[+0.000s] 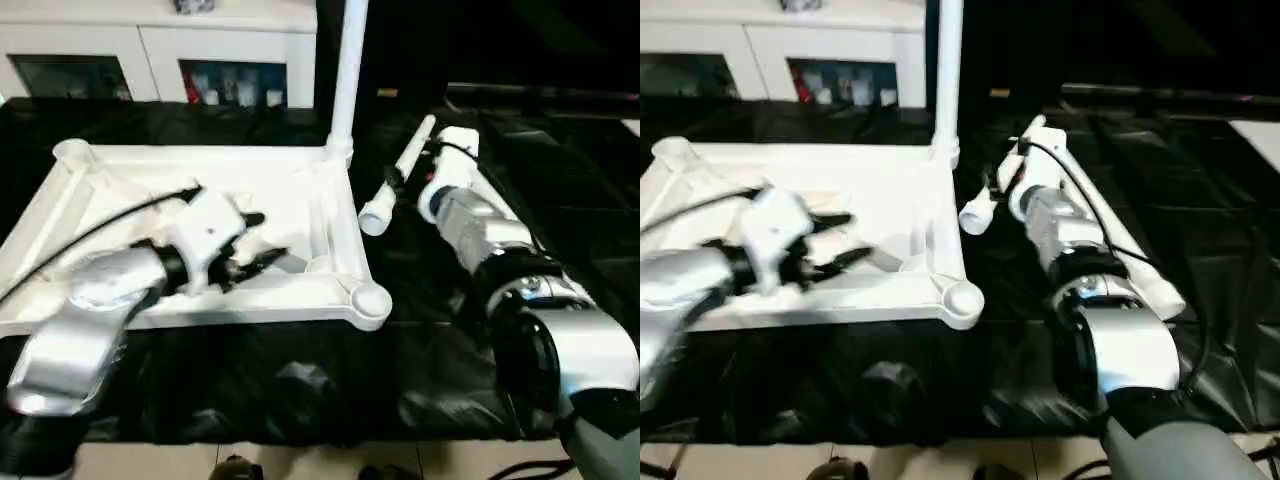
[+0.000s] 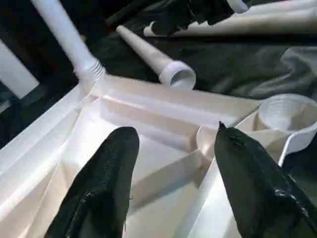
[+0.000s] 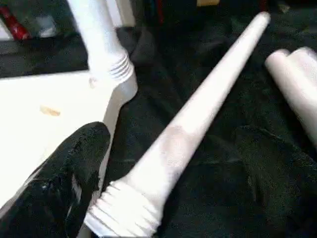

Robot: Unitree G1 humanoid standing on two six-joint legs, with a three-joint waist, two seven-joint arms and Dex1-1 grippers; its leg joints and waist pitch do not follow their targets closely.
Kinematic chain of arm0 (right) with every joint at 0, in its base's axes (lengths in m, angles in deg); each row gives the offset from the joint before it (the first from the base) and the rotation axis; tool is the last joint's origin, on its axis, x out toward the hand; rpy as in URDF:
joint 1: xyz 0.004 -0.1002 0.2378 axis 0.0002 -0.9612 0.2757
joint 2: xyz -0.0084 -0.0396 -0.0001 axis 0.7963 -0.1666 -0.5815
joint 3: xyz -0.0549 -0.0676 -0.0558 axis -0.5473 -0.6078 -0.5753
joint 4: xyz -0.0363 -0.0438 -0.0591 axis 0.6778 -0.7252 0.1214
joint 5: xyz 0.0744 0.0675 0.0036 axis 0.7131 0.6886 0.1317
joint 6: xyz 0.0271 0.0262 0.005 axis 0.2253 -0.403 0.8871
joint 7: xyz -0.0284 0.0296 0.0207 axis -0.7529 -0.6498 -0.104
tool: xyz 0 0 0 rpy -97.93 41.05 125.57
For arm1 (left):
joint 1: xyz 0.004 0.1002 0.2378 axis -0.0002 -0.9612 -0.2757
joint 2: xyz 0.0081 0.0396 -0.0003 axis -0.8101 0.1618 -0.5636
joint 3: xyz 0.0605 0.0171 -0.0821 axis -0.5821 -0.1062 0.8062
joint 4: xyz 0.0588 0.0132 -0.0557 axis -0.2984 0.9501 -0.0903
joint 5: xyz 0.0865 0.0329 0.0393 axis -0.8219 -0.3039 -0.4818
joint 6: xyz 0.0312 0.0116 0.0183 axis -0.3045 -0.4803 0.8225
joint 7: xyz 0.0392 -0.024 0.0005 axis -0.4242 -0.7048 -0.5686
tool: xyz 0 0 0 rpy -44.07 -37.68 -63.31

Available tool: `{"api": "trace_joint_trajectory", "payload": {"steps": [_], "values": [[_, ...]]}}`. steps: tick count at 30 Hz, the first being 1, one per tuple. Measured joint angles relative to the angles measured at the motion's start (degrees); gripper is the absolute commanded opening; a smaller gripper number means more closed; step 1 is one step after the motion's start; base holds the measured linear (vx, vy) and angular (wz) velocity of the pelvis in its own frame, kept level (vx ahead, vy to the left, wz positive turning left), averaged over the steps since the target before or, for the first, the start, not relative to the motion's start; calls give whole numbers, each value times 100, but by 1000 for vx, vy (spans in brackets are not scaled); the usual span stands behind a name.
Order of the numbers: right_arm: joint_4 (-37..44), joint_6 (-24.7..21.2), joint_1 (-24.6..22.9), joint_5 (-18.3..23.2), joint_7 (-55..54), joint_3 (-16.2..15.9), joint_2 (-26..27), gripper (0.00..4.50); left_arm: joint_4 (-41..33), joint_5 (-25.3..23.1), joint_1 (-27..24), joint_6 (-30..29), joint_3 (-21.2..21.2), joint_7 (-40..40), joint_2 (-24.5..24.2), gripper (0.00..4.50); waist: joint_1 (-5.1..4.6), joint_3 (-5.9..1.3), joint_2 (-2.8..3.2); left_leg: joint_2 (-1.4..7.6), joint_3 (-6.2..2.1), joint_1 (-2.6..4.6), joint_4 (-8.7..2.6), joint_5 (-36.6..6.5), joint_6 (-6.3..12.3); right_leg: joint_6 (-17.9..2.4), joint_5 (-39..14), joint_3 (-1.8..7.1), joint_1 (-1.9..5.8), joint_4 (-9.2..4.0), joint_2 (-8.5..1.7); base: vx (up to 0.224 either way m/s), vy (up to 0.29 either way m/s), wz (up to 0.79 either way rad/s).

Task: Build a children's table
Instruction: Rotate leg to tighten

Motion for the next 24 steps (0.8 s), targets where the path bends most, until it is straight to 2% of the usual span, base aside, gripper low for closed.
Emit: {"api": "trace_joint_trajectory", "payload": {"steps": [3, 7, 11, 18, 24], "values": [[-229, 74, 77, -150, -261, -24, 11, 450, -284, 35, -175, -125, 197, 0, -195, 328, 45, 109, -12, 1, 2, -33, -1, 2, -2, -4, -5, 0, -31, 0, 2, 0, 0, 0], [-432, 183, 88, -189, -427, -16, 27, 450, -672, 240, -290, -353, 453, 47, -334, 339, 107, 181, -20, 0, 3, -109, -1, 3, -1, -10, -9, 0, -90, 0, 1, 0, 0, 0], [-458, 211, 142, -228, -442, 69, 31, 450, -1055, 462, -479, -626, 618, 209, -575, 339, 142, 259, -21, 3, 3, -105, -1, 3, -1, -10, -10, -1, -90, 3, 1, 0, 0, 0], [-471, 24, 221, -473, -314, -50, -16, 450, -1261, 679, -608, -892, 686, 271, -708, 339, 166, 285, -22, 2, 2, -102, -1, 2, -3, -9, -11, 4, -88, 7, 1, 0, 0, 0], [-466, -442, 325, -535, -263, -26, -183, 450, -1379, 834, -610, -1042, 667, 340, -893, 339, 185, 283, -28, 0, 2, -102, -4, 2, -4, -5, -13, 11, -76, 9, 1, 0, 0, 0]]}}
